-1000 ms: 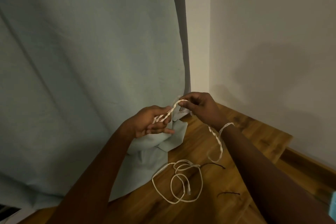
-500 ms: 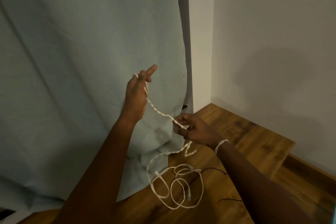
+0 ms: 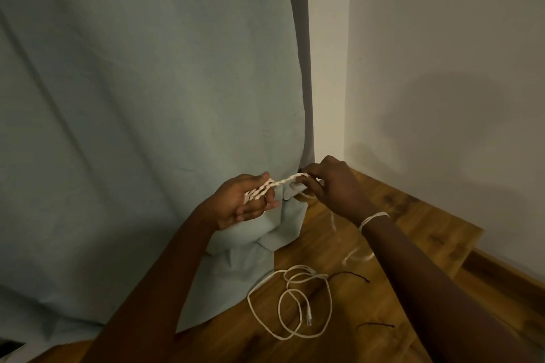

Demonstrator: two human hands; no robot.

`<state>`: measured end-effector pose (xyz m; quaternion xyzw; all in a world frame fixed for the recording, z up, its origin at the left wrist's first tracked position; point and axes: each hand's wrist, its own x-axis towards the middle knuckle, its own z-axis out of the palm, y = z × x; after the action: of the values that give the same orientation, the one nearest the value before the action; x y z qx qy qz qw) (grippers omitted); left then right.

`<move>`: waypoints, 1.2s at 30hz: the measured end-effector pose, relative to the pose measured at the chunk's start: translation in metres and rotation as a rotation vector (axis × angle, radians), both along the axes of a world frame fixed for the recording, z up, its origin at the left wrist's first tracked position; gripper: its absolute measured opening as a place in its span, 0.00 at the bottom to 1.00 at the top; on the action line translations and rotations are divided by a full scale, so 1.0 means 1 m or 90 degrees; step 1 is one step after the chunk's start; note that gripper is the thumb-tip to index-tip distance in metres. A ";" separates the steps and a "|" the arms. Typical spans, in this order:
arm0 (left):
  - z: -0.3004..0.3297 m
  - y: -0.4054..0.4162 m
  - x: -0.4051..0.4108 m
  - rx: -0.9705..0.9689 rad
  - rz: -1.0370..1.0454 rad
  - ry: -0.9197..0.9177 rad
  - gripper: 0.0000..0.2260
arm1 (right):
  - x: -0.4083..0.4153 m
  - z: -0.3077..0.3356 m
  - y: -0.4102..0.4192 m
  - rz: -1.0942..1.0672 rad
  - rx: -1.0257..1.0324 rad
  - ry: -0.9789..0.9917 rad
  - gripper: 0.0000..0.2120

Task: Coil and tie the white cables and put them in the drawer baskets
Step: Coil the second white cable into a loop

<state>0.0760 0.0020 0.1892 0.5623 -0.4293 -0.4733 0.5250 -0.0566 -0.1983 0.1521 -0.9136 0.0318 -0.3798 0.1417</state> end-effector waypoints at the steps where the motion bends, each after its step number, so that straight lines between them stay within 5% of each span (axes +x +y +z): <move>1: 0.001 0.001 -0.001 -0.045 -0.032 0.136 0.22 | 0.002 -0.002 0.002 -0.004 0.005 -0.010 0.12; 4: 0.006 -0.004 -0.011 -0.190 -0.059 0.321 0.18 | 0.012 -0.017 0.020 0.004 0.104 0.018 0.08; 11: 0.027 -0.023 -0.021 -0.381 0.116 0.268 0.15 | 0.018 -0.030 0.060 0.297 0.589 0.164 0.06; 13: 0.026 -0.022 -0.013 -0.375 0.217 0.114 0.16 | 0.012 -0.022 0.069 0.394 0.770 0.195 0.06; 16: 0.011 -0.021 -0.005 -0.236 0.346 -0.402 0.21 | 0.009 -0.017 0.070 0.410 1.028 0.204 0.10; 19: -0.002 -0.017 0.004 -0.084 0.307 -0.720 0.29 | 0.007 -0.016 0.057 0.421 1.100 0.303 0.12; 25: 0.002 -0.012 -0.011 0.079 0.236 -0.908 0.16 | -0.005 -0.014 0.031 0.428 1.020 0.399 0.08; 30: -0.007 -0.015 -0.012 0.123 0.232 -0.998 0.22 | -0.007 0.000 0.043 0.402 1.241 0.281 0.02; 36: -0.002 -0.024 -0.002 0.061 0.262 -1.041 0.18 | -0.012 0.003 0.065 0.578 1.406 0.066 0.08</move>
<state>0.0740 -0.0223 0.1871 0.8165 -0.5426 0.1698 0.1004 -0.0686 -0.1334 0.1548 -0.2403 0.0208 -0.0251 0.9702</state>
